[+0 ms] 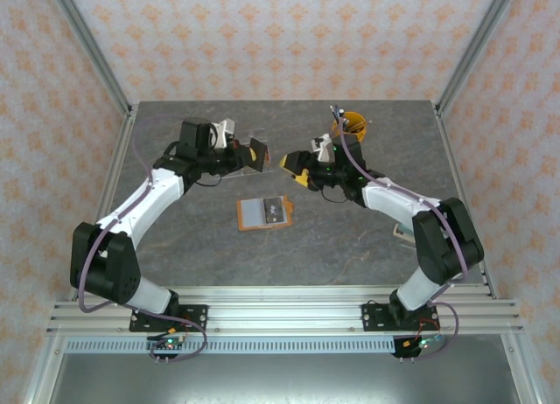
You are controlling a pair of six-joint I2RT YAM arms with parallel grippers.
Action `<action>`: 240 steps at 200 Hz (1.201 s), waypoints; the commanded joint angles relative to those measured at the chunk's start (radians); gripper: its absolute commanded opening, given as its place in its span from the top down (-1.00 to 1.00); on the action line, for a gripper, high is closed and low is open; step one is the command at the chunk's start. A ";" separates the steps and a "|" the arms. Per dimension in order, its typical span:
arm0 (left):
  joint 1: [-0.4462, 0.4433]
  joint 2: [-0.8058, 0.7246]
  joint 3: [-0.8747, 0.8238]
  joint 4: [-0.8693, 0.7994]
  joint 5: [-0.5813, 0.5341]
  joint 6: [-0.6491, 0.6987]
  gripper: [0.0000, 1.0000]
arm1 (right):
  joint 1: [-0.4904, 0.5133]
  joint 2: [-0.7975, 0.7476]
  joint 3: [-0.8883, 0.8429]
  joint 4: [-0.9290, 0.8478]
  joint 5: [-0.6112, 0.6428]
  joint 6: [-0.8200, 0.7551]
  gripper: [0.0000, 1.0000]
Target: Take the credit cards out of the card holder
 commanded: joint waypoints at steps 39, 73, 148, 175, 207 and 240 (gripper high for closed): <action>0.030 0.141 0.369 -0.370 -0.508 0.579 1.00 | -0.027 -0.106 0.028 -0.270 0.132 -0.254 -0.83; 0.070 0.260 0.507 -0.352 -0.466 0.888 1.00 | -0.027 -0.143 0.018 -0.316 0.175 -0.298 -1.00; 0.175 0.463 0.721 -0.569 -0.249 1.439 1.00 | -0.029 -0.132 0.046 -0.373 0.186 -0.298 -0.99; 0.194 0.493 0.720 -0.613 -0.218 1.574 1.00 | -0.029 -0.107 0.056 -0.354 0.167 -0.267 -0.99; 0.212 0.522 0.717 -0.577 -0.201 1.668 1.00 | -0.028 -0.080 0.069 -0.307 0.114 -0.216 -0.99; 0.225 0.609 0.829 -0.615 -0.205 1.699 1.00 | -0.029 -0.058 0.087 -0.290 0.110 -0.178 -0.99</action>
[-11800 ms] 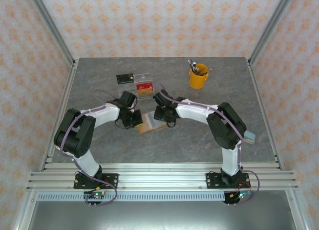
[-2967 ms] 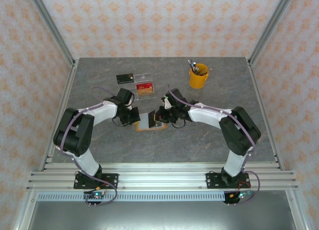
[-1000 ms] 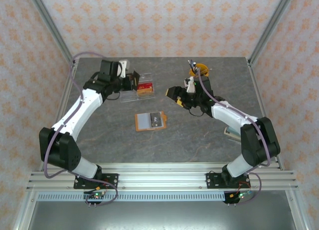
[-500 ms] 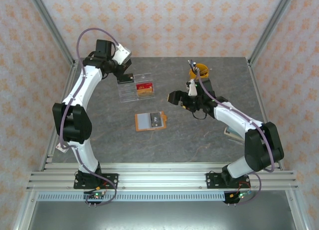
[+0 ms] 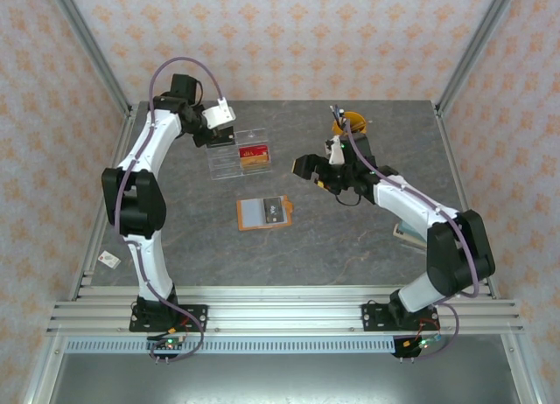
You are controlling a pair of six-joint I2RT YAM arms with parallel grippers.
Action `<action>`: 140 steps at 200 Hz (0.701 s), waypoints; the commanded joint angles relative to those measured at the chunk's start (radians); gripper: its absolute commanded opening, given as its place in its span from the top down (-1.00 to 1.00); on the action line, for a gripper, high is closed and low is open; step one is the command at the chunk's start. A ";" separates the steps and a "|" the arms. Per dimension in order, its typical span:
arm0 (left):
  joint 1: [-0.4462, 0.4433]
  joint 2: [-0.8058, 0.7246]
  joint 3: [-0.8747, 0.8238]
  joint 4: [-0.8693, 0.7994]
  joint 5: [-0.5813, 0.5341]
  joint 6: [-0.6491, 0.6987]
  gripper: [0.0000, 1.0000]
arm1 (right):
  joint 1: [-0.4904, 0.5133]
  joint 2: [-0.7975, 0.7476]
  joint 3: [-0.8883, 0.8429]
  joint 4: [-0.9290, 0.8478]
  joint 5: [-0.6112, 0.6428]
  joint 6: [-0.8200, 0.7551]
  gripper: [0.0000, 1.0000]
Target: Take the credit cards out of the card holder
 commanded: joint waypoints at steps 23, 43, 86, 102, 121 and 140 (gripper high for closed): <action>0.016 0.124 0.176 -0.131 0.028 0.144 1.00 | 0.000 0.031 0.041 0.062 -0.030 0.061 -0.99; 0.016 0.172 0.215 -0.144 0.003 0.165 1.00 | 0.001 0.030 0.036 0.066 -0.034 0.073 -0.99; 0.016 0.234 0.314 -0.231 0.043 0.187 1.00 | 0.001 0.018 0.045 0.037 -0.024 0.078 -0.99; 0.016 0.233 0.313 -0.259 0.065 0.207 1.00 | 0.000 0.015 0.046 0.031 -0.020 0.077 -0.99; 0.016 0.232 0.313 -0.292 0.108 0.219 1.00 | 0.000 0.020 0.045 0.033 -0.017 0.080 -0.99; 0.015 0.230 0.313 -0.321 0.160 0.231 1.00 | 0.000 0.025 0.046 0.031 -0.014 0.084 -0.99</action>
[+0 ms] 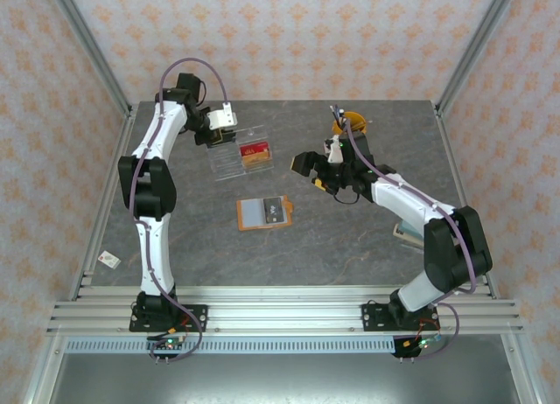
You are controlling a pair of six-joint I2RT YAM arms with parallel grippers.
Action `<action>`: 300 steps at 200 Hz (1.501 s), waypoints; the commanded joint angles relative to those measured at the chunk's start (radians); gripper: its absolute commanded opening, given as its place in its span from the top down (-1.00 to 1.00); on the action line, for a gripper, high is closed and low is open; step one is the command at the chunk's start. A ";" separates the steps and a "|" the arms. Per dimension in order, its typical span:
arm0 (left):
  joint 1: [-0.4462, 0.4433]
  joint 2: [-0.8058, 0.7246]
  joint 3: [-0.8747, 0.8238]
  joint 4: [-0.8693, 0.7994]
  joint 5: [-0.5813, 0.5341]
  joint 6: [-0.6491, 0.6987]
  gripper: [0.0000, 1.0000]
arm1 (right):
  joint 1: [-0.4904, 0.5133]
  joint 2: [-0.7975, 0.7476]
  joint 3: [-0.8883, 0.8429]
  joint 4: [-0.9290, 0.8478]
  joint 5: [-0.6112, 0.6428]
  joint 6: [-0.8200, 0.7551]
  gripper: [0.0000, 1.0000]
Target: Take the credit cards out of the card holder
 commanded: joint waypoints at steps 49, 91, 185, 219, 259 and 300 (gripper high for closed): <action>-0.004 -0.018 0.009 -0.115 0.108 0.047 1.00 | 0.002 -0.002 0.033 -0.001 0.013 0.014 -1.00; -0.002 -0.032 -0.004 -0.073 0.045 0.036 1.00 | 0.000 0.003 0.035 -0.001 0.010 0.017 -1.00; 0.000 -0.085 0.029 -0.072 0.098 0.011 0.35 | 0.000 -0.006 0.038 -0.011 0.005 0.016 -1.00; 0.000 -0.174 0.006 -0.002 0.139 -0.077 0.28 | 0.015 -0.021 0.044 -0.088 0.078 -0.031 -0.96; -0.003 -0.355 -0.177 0.213 0.151 -0.377 0.06 | 0.123 0.002 0.087 -0.255 0.284 -0.113 -0.81; -0.063 -0.589 -0.536 0.462 0.130 -0.687 -0.01 | 0.253 0.054 0.070 -0.274 0.417 -0.070 -0.52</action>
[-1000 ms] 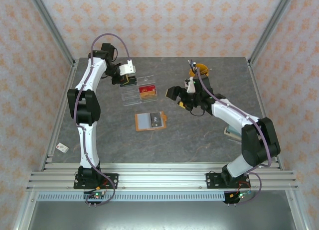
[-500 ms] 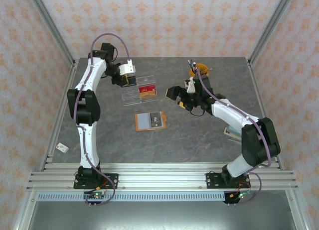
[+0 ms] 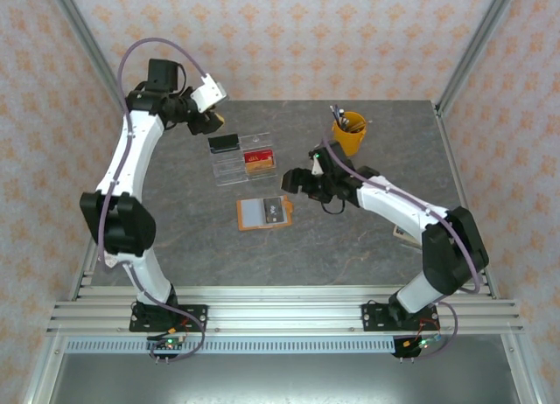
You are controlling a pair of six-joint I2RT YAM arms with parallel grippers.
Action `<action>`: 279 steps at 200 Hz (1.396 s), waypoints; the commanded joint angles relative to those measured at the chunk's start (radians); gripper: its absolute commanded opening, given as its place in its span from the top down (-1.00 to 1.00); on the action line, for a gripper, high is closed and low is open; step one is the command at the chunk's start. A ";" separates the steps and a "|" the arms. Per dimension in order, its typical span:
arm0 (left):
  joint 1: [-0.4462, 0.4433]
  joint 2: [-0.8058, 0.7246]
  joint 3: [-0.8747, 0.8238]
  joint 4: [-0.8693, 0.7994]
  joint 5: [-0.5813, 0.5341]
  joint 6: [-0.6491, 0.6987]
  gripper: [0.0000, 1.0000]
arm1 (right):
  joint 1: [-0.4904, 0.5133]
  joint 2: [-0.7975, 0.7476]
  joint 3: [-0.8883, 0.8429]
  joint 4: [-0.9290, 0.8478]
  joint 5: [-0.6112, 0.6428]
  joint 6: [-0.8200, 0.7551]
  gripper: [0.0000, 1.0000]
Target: Take the credit cards out of the card holder
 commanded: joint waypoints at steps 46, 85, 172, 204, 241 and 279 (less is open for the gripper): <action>-0.101 -0.249 -0.520 0.383 -0.146 -0.710 -0.01 | 0.151 0.144 0.026 -0.052 0.181 0.055 -0.24; -0.151 -0.267 -0.663 0.374 -0.169 -1.048 -0.03 | 0.177 0.223 0.071 -0.042 0.190 0.082 -0.07; -0.289 -0.285 -0.828 0.322 -0.204 -1.395 -0.01 | 0.177 0.341 0.203 -0.120 0.247 0.074 0.27; -0.311 -0.323 -0.917 0.397 -0.203 -1.509 0.32 | 0.177 0.368 0.228 -0.155 0.277 0.070 0.33; -0.333 -0.323 -0.968 0.495 -0.148 -1.598 0.46 | 0.177 0.393 0.241 -0.174 0.281 0.070 0.39; -0.364 -0.250 -0.976 0.585 -0.071 -1.663 0.50 | 0.177 0.406 0.241 -0.183 0.276 0.070 0.46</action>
